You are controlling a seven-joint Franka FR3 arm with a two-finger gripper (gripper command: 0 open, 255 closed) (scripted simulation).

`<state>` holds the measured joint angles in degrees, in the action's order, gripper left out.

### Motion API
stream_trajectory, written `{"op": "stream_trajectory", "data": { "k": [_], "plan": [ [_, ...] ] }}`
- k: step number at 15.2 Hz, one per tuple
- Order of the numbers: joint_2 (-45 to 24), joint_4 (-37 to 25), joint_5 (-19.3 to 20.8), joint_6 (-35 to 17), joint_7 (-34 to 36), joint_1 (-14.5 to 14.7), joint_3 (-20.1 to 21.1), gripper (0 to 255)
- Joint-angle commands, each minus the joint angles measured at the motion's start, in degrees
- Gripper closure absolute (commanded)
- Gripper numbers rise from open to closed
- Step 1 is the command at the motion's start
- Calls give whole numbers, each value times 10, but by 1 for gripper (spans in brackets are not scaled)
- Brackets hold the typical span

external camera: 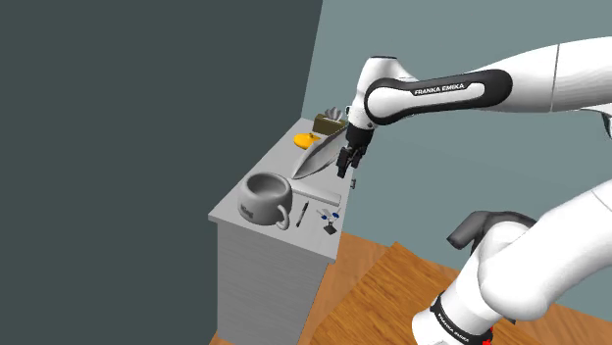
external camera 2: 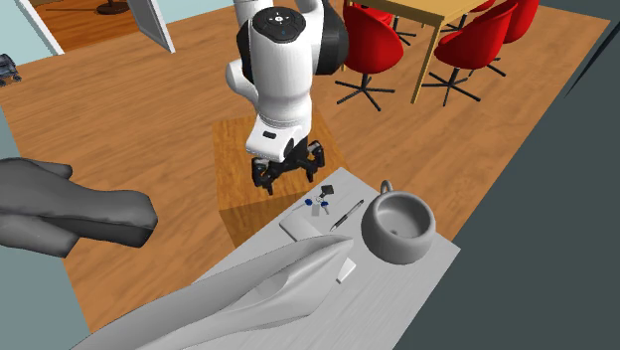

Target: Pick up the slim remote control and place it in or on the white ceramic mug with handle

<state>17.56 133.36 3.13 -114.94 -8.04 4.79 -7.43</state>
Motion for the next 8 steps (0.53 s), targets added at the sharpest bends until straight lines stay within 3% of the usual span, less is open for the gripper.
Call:
{"op": "stream_trajectory", "data": {
  "k": [1,8],
  "plan": [
    [-40,-14,-8,-28,-23,7,-4,0],
    [-184,-77,-43,-111,-97,25,-1,0]
  ]
}}
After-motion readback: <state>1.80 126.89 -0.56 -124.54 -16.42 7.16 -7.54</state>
